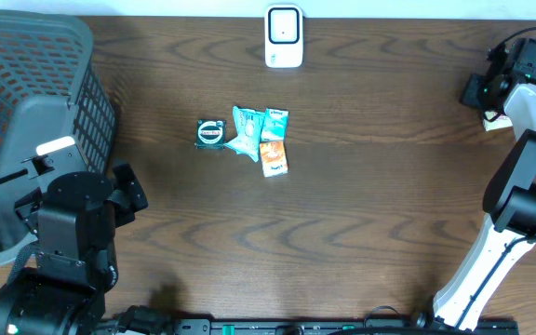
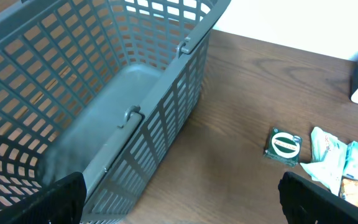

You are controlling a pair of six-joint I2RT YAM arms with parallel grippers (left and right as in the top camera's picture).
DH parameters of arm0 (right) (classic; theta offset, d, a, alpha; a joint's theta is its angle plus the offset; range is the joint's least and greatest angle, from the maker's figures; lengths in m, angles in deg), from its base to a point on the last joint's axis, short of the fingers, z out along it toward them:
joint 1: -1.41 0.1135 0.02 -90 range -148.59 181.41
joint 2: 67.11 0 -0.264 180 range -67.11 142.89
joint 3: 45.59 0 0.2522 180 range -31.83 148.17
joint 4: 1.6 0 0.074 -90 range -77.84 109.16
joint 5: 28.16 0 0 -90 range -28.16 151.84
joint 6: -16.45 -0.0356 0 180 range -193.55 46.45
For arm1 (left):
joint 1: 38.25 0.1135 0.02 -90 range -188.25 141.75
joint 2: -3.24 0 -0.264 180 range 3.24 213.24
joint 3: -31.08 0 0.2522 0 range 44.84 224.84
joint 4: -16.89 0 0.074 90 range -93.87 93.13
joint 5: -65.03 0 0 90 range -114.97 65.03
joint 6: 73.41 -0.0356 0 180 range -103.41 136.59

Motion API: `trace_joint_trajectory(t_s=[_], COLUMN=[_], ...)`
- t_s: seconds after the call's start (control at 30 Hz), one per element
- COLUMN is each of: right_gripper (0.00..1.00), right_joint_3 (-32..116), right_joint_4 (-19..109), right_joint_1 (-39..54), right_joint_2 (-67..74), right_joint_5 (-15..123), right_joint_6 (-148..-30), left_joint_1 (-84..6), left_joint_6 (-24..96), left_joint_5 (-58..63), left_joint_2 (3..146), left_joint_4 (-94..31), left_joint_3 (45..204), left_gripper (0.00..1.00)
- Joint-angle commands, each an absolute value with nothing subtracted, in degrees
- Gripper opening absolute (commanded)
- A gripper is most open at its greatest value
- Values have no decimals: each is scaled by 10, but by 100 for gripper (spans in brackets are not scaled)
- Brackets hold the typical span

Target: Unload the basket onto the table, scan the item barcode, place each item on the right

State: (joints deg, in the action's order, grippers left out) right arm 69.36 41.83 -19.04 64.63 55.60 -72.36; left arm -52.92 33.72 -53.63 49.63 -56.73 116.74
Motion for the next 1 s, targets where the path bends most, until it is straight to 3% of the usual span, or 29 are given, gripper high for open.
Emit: trace_joint_trajectory(t_s=[0.0,0.77,0.97], right_gripper=[1,1,1], right_joint_3=[696,696,696], right_joint_4=[433,375,379], right_joint_1=[-186,-200,-199], right_joint_2=[637,661,642], right_joint_5=[577,656,656], right_joint_6=[-696,-697,-748], left_joint_1=[-528,-528,-528], left_joint_6=[338,338,338], left_joint_5=[-541,-541,-541], left_joint_2=[497,497,497], left_joint_4=[-568,-569,-569], left_joint_3=[1173,1173,1173], left_gripper=[98,98,98])
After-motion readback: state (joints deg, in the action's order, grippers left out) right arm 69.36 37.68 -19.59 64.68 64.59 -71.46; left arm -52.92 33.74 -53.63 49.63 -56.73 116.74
